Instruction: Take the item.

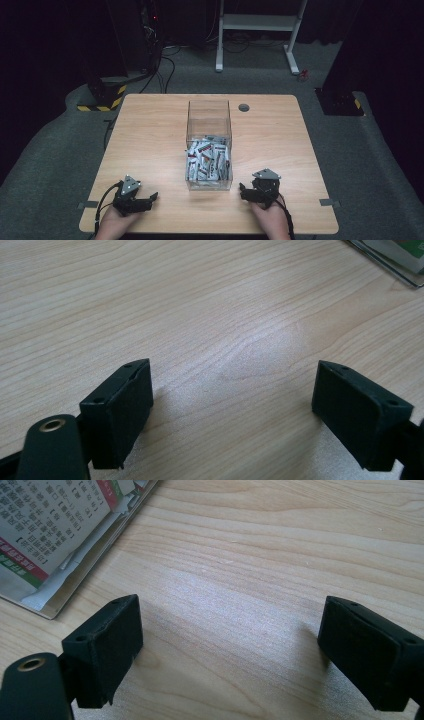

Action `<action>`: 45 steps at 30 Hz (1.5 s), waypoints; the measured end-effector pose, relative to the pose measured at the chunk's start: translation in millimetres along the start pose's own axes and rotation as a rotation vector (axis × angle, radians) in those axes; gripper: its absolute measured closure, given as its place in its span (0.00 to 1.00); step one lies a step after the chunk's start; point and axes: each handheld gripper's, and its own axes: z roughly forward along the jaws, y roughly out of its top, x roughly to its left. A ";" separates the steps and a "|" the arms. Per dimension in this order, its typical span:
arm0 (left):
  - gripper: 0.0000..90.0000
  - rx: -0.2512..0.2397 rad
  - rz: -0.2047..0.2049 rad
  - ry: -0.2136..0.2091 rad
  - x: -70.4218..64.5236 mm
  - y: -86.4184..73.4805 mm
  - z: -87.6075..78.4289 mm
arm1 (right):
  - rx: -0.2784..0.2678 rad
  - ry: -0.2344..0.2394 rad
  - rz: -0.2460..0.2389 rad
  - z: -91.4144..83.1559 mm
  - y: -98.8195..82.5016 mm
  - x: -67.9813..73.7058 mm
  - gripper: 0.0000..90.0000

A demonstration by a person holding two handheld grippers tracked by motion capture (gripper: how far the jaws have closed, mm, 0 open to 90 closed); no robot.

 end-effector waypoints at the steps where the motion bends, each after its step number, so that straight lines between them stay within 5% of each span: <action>1: 0.19 0.000 0.000 0.000 0.0 0.0 0.0 | 0.000 0.001 -0.001 0.1 0.1 0.0 0.11; 29: 0.19 0.000 0.002 -0.001 0.1 0.0 0.0 | 0.010 0.035 -0.038 -2.5 -0.1 2.2 0.10; 45: 0.19 0.000 0.002 -0.002 0.1 0.0 0.0 | -0.066 0.052 -0.036 -15.6 2.1 -3.3 0.10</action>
